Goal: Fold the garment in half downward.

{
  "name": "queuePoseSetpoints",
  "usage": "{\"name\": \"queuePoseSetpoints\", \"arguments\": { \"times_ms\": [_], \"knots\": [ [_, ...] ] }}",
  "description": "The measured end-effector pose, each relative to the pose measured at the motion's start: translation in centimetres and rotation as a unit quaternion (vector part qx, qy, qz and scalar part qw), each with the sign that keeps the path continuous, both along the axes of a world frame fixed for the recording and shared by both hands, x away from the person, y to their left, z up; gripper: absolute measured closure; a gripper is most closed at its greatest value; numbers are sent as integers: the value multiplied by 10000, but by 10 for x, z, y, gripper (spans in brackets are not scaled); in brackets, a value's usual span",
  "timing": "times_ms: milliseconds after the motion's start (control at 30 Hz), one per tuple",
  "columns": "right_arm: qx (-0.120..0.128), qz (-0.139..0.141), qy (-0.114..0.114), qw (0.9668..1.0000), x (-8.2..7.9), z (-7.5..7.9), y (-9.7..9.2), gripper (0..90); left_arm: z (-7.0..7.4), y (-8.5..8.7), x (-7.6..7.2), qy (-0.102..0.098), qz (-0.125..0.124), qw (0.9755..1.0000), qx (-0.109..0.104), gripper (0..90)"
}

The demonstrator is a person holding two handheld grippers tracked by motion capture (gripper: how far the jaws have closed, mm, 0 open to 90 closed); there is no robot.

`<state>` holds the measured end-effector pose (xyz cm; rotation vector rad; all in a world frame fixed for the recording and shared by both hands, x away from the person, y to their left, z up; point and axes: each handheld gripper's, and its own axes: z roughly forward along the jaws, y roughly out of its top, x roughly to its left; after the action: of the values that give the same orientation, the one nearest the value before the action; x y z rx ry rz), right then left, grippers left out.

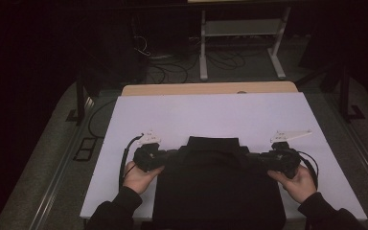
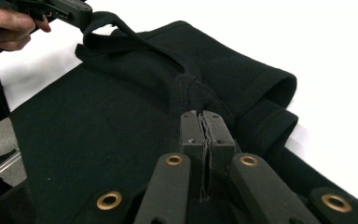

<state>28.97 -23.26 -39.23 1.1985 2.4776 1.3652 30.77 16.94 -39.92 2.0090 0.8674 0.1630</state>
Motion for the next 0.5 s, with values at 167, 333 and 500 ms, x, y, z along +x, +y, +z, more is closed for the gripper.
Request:
{"name": "queuePoseSetpoints", "arguments": {
  "times_ms": [167,333,500],
  "knots": [
    [29,57,72,10000,-6,0,-1,872,2,0,-9,-19,-99,9999,1,870],
    [16,191,145,9997,-15,-2,0,870,3,2,-21,-1,-190,9998,-11,870],
    [-64,312,215,9993,-25,-4,2,870,3,3,-29,28,-287,9996,-2,870]
  ]
}}
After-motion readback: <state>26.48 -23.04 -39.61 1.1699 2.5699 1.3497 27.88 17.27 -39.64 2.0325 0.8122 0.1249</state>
